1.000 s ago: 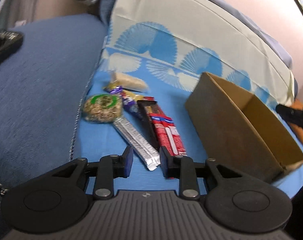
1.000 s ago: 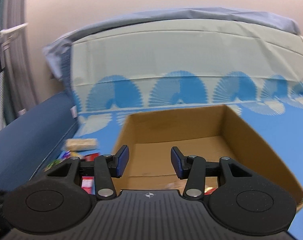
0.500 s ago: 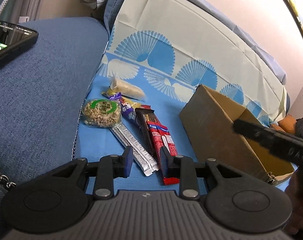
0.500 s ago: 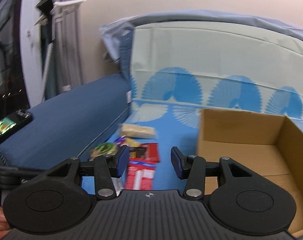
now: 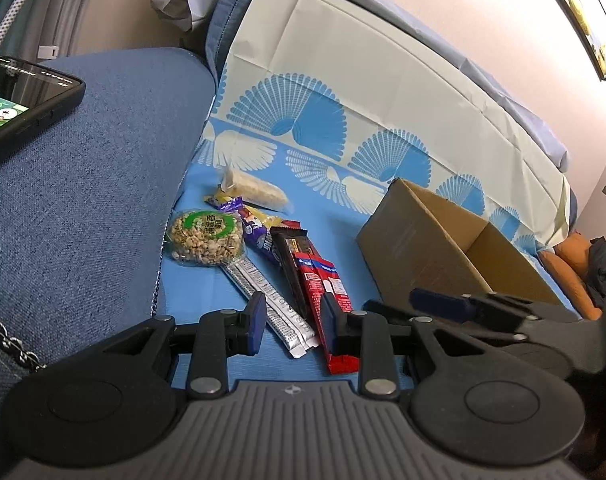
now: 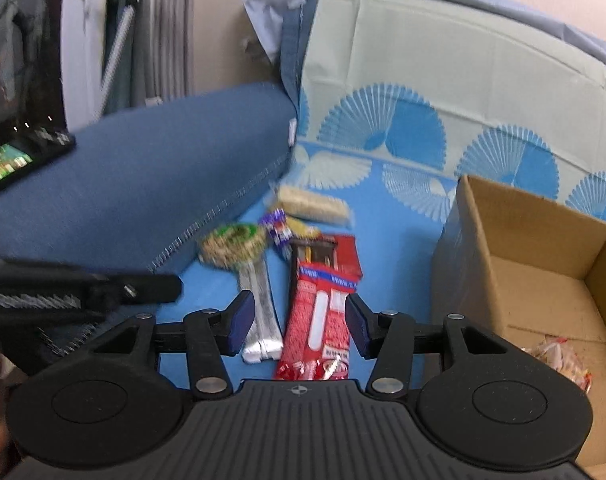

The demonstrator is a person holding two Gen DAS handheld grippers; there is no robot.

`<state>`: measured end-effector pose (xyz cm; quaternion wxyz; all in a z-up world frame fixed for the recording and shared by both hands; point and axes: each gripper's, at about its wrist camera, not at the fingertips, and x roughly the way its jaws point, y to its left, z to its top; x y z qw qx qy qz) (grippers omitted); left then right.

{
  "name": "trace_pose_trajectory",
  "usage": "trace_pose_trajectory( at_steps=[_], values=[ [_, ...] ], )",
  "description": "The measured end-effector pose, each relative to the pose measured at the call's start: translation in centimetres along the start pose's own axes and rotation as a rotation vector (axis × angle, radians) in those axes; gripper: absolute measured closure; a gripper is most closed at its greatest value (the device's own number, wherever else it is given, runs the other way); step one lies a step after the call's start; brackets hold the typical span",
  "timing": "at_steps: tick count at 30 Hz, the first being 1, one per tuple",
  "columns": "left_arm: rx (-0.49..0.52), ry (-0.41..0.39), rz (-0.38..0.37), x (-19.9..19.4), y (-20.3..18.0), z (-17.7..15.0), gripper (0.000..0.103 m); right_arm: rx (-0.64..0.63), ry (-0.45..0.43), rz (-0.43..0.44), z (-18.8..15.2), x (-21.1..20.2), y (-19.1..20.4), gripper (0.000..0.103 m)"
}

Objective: Organize snacks
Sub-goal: 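Return both tools from the box to the snack pile, then grasp the red wafer pack with the right gripper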

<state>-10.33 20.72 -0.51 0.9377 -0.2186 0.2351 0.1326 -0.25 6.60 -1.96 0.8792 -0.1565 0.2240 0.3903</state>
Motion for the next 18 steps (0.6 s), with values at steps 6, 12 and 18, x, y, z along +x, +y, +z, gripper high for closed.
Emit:
trace_pose_trajectory(
  at_steps=[6,12,18],
  values=[
    [0.005,0.001,0.0,0.1,0.1,0.0,0.069,-0.037,0.043,-0.01,-1.2,2.3,0.7,0.037],
    [0.01,0.007,0.002,0.3,0.1,-0.1,0.064,-0.049,0.122,-0.049,-1.4,4.8,1.4,0.028],
    [0.016,0.019,0.011,0.6,0.0,0.0,0.058,0.011,0.181,-0.068,-1.5,6.7,0.4,0.026]
  ],
)
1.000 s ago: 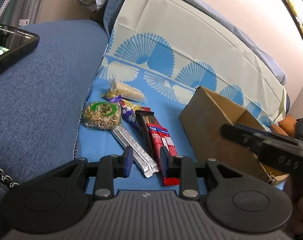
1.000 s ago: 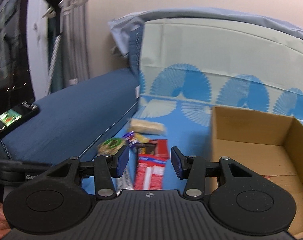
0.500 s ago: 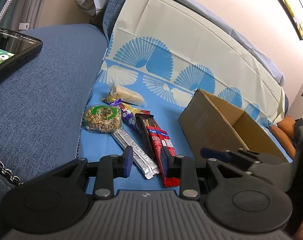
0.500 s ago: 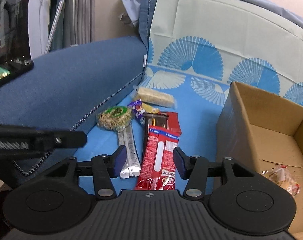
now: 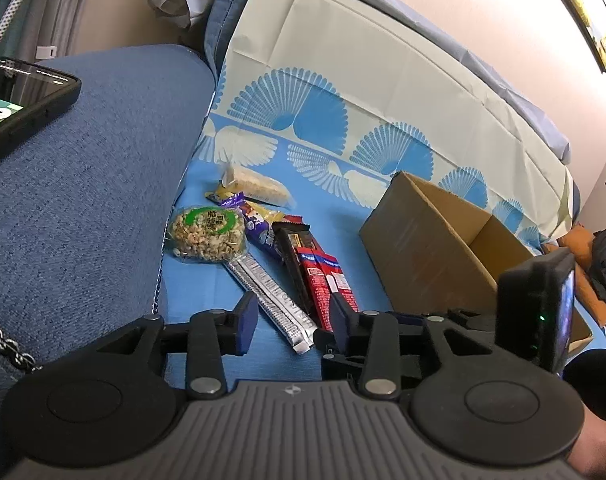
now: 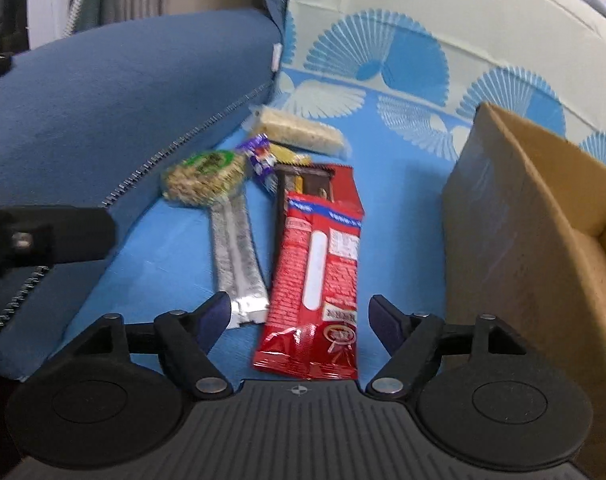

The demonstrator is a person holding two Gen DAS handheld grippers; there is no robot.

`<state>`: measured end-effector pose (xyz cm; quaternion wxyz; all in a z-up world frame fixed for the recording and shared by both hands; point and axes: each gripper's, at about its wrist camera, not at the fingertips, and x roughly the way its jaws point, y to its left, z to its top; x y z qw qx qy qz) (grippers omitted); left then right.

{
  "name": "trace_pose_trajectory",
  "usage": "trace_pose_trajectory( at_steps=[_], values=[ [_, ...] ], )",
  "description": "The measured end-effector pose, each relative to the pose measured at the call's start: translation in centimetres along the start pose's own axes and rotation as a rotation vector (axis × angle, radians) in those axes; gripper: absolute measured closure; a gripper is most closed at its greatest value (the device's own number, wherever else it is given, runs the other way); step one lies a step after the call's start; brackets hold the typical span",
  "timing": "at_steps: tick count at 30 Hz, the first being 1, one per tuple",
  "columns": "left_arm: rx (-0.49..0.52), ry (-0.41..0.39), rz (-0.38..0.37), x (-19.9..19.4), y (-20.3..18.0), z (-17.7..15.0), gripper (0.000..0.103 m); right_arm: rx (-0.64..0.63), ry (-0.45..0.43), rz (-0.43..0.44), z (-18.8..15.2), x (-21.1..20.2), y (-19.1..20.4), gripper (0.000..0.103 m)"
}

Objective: Organize snacks
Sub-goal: 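Grasp the red wafer pack with the right gripper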

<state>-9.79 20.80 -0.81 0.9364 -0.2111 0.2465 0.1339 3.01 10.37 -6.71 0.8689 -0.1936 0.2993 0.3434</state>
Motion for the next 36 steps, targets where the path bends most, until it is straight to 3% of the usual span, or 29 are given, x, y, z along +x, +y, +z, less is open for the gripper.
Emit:
trace_pose_trajectory(
  at_steps=[6,9,10,11,12,19,25,31,33,36],
  values=[
    [0.01,0.022,0.013,0.6,-0.1,-0.1,0.053,0.049,0.091,0.031,-0.3,2.0,-0.8,0.024],
    [0.013,0.029,0.021,0.7,-0.1,-0.1,0.053,0.05,0.096,0.039,-0.6,2.2,-0.8,0.025],
    [0.014,0.031,0.023,0.8,-0.1,-0.1,0.053,0.05,0.094,0.047,-0.6,2.2,-0.9,0.027],
    [0.015,0.032,0.024,0.8,-0.2,-0.1,0.053,0.052,0.09,0.056,-0.6,2.2,-0.9,0.037],
    [0.016,0.033,0.026,0.8,-0.2,-0.1,0.053,0.048,0.086,0.06,-0.6,2.0,-0.9,0.041],
    [0.016,0.039,0.049,1.2,-0.4,0.0,0.053,0.02,0.068,0.063,-1.0,0.8,-1.0,0.051],
    [0.009,0.049,0.066,1.5,-0.4,0.0,0.053,0.014,0.078,0.082,-1.4,-1.1,-1.2,0.051],
    [0.003,0.061,0.086,1.8,-0.5,0.0,0.053,0.063,0.169,0.088,-2.5,-2.8,-1.0,0.047],
    [0.003,0.064,0.099,2.0,-0.6,0.0,0.053,0.091,0.154,0.12,-2.5,-3.4,-1.0,0.047],
    [0.001,0.079,0.112,2.5,-0.7,0.0,0.053,0.071,0.093,0.115,-1.8,-3.5,-0.9,0.036]
  ],
)
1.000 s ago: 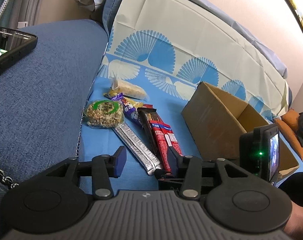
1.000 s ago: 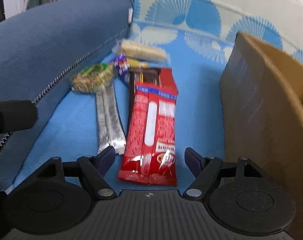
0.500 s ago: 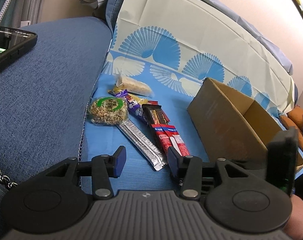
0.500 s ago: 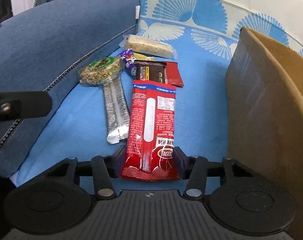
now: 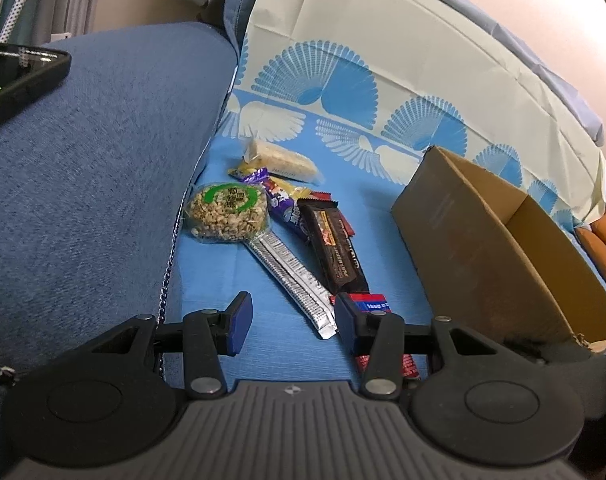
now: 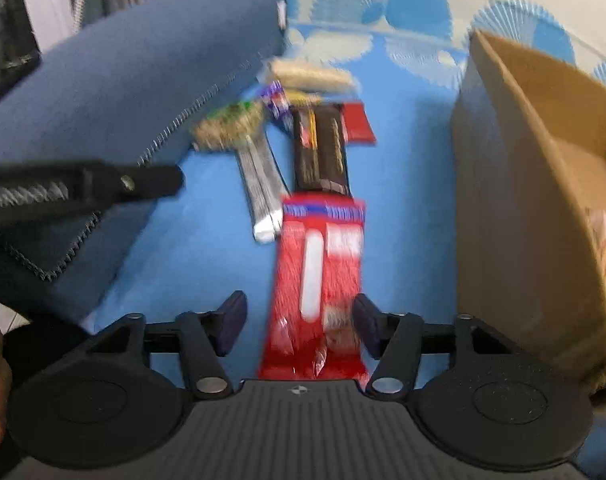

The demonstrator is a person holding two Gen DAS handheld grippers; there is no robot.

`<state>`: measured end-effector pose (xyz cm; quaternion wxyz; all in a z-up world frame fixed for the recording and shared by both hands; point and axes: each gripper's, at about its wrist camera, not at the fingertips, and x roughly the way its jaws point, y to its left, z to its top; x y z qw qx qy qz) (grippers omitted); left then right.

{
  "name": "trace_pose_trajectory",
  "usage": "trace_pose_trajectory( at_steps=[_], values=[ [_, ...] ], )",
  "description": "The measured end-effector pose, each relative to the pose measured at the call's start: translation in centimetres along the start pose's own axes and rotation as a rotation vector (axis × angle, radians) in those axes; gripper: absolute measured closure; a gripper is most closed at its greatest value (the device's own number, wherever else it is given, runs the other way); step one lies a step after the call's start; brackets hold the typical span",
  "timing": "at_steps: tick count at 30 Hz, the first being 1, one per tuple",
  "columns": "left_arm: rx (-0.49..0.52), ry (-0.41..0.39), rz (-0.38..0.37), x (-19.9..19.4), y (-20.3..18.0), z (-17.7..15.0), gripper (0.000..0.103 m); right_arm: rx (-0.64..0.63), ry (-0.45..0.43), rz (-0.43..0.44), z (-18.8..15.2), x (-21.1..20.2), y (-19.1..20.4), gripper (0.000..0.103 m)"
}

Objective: Organize snacks
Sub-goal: 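Grasp the red wafer pack with the right gripper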

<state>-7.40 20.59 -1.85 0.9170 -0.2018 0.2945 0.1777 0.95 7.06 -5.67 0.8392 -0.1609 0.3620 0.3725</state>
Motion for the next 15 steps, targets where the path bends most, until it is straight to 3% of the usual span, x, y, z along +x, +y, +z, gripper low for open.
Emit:
trace_pose_trajectory(
  at_steps=[2,7,9,11,15],
  values=[
    [-0.006,0.009,0.008,0.4,0.0,0.1,0.053,0.004,-0.011,-0.013,0.4,0.6,-0.5,0.033],
    [-0.011,0.032,0.042,2.3,-0.5,0.7,0.053,0.07,0.085,-0.01,0.2,3.2,-1.9,0.033],
    [0.001,0.043,0.081,3.5,-1.0,1.1,0.053,0.049,0.079,-0.015,0.3,3.2,-1.6,0.032],
    [0.005,0.058,0.101,4.9,-1.5,1.6,0.053,0.071,0.074,0.012,0.7,3.2,-1.7,0.048],
    [-0.005,0.096,0.122,7.9,-2.4,2.7,0.052,0.116,0.08,0.013,0.8,3.3,-2.5,0.055]
  ],
)
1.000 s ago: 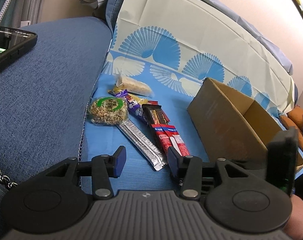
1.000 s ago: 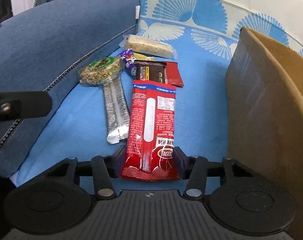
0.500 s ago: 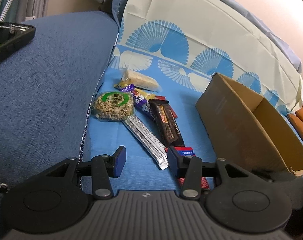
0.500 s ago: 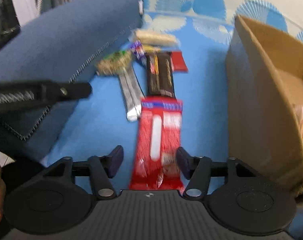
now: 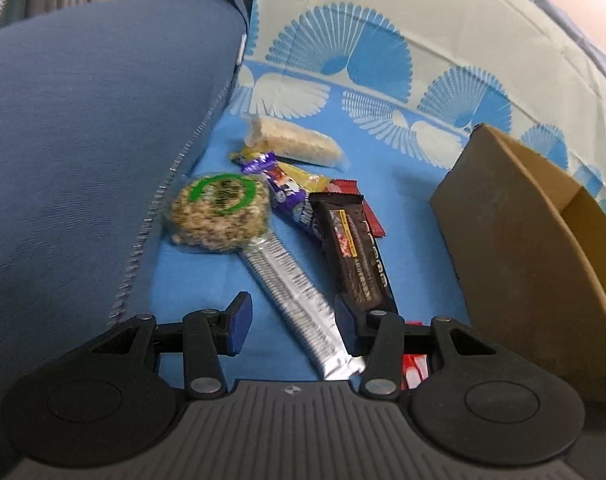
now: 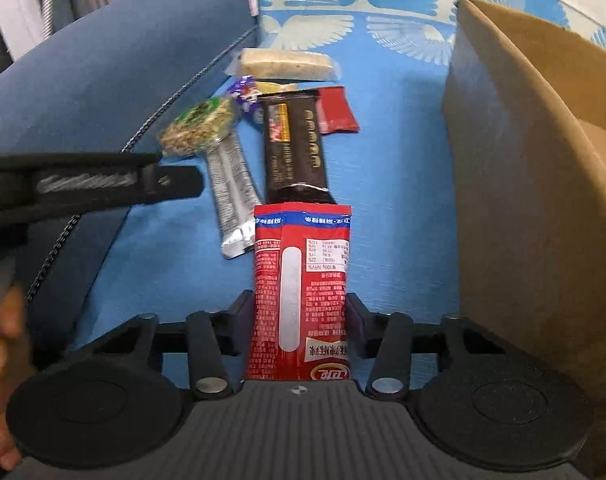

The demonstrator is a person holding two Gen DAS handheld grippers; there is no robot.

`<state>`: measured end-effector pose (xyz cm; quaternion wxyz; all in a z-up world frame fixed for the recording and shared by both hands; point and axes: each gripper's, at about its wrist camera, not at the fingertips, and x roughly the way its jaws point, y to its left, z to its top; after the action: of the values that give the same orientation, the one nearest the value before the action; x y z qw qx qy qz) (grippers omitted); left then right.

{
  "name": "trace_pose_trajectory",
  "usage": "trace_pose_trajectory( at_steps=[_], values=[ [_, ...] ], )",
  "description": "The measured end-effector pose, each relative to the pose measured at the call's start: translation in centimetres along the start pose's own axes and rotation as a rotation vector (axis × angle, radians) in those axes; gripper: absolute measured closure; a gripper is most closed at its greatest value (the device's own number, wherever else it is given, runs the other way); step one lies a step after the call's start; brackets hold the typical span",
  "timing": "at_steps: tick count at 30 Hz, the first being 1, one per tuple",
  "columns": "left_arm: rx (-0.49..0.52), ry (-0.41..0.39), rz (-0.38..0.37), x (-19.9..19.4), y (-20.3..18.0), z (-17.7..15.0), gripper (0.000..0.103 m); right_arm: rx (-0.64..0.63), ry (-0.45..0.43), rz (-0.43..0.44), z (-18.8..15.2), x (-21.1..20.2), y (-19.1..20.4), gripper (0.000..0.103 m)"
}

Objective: Organize snacks

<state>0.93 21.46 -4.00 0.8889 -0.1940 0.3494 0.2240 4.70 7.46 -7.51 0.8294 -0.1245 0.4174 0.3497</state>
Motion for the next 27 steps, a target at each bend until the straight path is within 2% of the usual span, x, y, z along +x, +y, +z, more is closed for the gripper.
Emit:
trace_pose_trajectory(
  at_steps=[8,13,18,19,20,23,24,27],
  values=[
    [0.019,0.079,0.072,3.3,-1.8,0.5,0.04,-0.02,0.019,0.024,0.0,-0.2,-0.1,0.055],
    [0.035,0.097,0.089,3.3,-1.5,0.5,0.041,-0.018,0.023,0.024,0.1,0.0,-0.1,0.054],
    [0.047,0.107,0.088,3.1,-1.5,0.6,0.047,-0.015,0.022,0.015,0.0,0.0,0.0,0.054],
    [0.063,0.111,0.089,3.2,-1.6,0.6,0.05,-0.016,0.021,0.013,0.0,-0.1,0.1,0.054],
    [0.078,0.115,0.09,3.2,-1.8,0.6,0.058,-0.018,0.021,0.012,-0.1,-0.1,0.1,0.054],
    [0.115,0.116,0.081,3.0,-2.0,0.3,0.065,-0.02,0.02,0.009,-0.2,-0.2,0.0,0.054],
    [0.116,0.116,0.072,2.8,-1.9,0.1,0.071,-0.02,0.02,0.009,-0.2,-0.2,0.0,0.054],
    [0.117,0.111,0.073,2.1,-1.5,-0.4,0.075,-0.023,0.021,0.009,-0.1,-0.2,0.0,0.054]
  ],
)
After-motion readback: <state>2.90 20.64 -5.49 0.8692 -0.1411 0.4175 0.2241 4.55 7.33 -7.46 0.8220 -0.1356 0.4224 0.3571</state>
